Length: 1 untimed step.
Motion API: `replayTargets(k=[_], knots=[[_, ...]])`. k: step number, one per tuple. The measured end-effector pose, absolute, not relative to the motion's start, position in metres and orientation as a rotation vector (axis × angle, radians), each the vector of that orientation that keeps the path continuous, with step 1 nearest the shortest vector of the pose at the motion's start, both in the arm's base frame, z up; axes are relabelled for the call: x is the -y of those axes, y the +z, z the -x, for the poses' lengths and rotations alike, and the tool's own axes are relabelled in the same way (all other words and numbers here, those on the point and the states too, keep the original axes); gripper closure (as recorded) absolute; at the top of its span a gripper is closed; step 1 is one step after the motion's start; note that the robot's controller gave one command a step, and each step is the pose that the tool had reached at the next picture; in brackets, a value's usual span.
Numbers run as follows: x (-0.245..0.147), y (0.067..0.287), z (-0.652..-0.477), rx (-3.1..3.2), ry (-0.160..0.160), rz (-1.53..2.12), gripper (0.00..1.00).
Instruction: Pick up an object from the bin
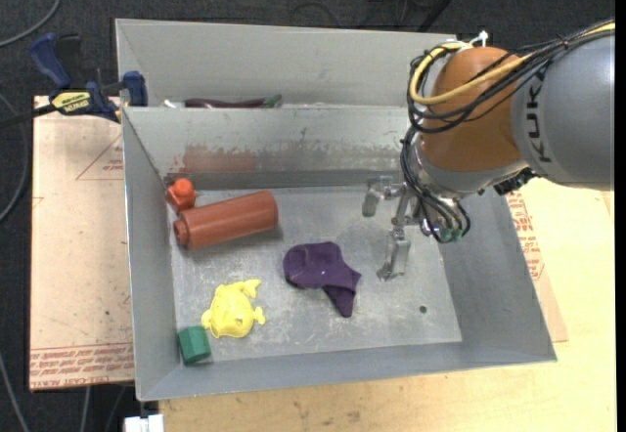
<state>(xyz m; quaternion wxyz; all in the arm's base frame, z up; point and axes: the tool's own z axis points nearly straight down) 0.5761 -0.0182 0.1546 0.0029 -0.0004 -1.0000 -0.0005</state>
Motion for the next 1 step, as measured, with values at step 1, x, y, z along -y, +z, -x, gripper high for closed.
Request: replayTargets(k=[1], knots=[[0.0182,0.1592,-0.5773,3.143,-0.001,0.000,0.00]])
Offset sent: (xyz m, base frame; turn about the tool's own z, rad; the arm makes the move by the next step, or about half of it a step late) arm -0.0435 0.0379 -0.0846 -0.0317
